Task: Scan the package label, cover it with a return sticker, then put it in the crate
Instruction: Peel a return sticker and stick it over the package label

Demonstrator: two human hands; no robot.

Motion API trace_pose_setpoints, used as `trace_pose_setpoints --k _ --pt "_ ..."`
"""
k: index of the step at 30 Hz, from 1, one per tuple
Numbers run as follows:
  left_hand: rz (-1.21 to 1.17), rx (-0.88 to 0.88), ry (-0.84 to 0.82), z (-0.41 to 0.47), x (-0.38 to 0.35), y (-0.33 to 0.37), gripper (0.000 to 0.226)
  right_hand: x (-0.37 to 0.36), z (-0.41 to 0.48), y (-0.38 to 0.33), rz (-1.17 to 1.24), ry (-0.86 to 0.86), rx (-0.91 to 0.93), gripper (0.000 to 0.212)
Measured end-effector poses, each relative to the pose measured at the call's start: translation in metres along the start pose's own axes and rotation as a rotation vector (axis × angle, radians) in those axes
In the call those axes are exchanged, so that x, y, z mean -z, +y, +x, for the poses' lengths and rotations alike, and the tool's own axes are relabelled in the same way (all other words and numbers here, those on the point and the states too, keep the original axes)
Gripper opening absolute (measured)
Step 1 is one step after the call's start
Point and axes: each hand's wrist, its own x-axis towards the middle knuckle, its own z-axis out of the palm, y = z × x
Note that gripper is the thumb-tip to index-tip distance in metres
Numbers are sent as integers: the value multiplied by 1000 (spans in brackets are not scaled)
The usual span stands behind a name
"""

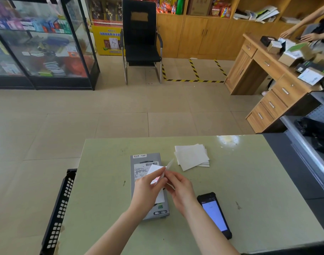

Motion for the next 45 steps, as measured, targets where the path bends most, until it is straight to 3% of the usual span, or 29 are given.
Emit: trace_pose_setpoints --k 9,17,26,32,38,45 --pt "28 3 -1 1 2 -1 28 -7 3 0 -170 52 73 17" --pt "7 56 54 13 8 -1 11 -5 1 -5 -528 12 161 15" --pt "35 59 86 16 11 -3 15 -5 2 -7 -617 -8 202 15" --pt "102 -39 115 12 9 -1 22 -6 2 -6 -665 -4 209 23" --pt "229 -122 124 13 14 -2 36 -3 3 -4 -735 32 176 16" --pt "381 -222 139 16 21 -9 18 -3 6 -9 -744 35 155 13"
